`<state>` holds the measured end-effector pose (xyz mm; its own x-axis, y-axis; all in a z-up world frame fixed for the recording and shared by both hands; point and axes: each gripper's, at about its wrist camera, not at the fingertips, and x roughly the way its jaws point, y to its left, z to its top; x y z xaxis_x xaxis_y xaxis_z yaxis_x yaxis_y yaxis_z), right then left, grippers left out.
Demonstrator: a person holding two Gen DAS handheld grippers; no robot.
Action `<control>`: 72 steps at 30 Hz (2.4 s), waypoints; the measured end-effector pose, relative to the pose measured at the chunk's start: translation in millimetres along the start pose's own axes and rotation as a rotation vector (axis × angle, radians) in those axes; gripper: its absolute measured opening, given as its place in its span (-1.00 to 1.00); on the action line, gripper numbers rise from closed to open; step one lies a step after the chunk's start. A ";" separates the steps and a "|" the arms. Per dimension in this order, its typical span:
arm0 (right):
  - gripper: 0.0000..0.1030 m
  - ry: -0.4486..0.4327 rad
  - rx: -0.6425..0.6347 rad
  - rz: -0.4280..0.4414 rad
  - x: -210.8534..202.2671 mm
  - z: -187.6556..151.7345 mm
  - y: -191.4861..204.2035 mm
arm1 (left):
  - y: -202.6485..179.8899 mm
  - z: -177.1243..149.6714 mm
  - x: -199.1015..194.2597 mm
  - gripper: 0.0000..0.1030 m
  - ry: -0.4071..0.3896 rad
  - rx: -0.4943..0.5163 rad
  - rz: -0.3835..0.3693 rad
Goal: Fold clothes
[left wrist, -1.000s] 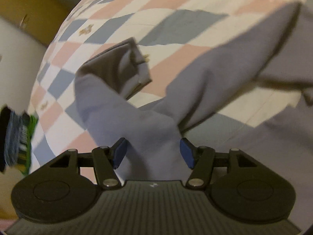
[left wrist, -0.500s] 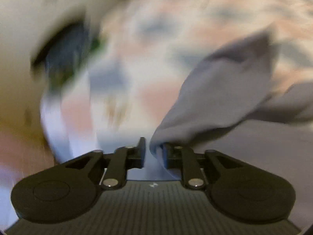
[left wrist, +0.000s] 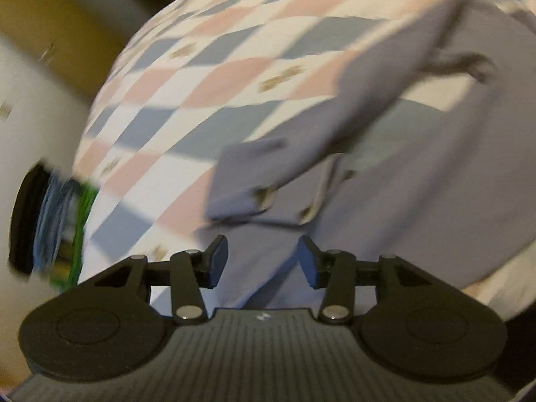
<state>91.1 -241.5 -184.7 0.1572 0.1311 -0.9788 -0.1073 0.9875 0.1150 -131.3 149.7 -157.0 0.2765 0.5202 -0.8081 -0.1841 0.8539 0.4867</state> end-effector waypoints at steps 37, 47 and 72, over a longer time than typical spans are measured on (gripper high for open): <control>0.05 0.123 -0.038 0.082 28.3 -34.7 91.5 | 188.2 -98.6 79.8 -0.18 0.199 -0.753 0.025; 0.15 0.063 0.005 0.161 27.1 -11.6 78.1 | 45.3 30.6 91.7 0.21 -0.012 -0.090 -0.173; 0.25 -0.030 0.082 0.211 37.8 55.6 179.6 | 306.9 143.8 215.4 -0.84 -0.297 -0.498 0.059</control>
<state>132.3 -54.4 -191.6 0.1694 0.3368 -0.9262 -0.0611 0.9416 0.3312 7.3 525.9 -134.0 0.4922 0.6095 -0.6214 -0.6085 0.7515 0.2551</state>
